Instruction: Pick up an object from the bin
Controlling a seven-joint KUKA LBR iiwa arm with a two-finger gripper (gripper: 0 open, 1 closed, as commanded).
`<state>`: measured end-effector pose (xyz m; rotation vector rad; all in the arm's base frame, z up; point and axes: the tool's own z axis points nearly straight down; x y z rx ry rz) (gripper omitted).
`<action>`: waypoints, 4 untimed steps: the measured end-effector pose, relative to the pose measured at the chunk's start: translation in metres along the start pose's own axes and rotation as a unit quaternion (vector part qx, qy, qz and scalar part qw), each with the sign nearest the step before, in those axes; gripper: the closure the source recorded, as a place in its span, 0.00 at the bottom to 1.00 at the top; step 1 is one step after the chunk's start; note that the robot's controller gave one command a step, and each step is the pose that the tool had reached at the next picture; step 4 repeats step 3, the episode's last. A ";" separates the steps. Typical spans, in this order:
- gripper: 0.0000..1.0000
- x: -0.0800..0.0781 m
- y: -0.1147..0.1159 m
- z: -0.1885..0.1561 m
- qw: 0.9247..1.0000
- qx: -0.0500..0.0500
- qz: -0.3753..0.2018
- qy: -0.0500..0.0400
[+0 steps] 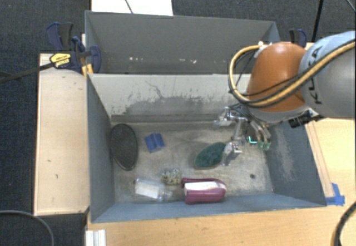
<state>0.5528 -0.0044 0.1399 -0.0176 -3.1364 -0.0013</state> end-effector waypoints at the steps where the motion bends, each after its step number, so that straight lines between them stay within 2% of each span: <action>1: 0.00 0.008 -0.001 0.064 0.999 0.000 -0.041 -0.001; 2: 1.00 0.006 -0.001 0.060 0.999 0.000 -0.041 -0.004; 3: 1.00 -0.017 0.043 -0.109 0.998 0.000 -0.063 -0.009; 4: 1.00 -0.017 0.043 -0.109 0.998 0.000 -0.063 -0.009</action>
Offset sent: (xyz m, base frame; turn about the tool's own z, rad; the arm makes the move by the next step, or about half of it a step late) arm -0.0070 -0.0010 -0.0607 -0.0820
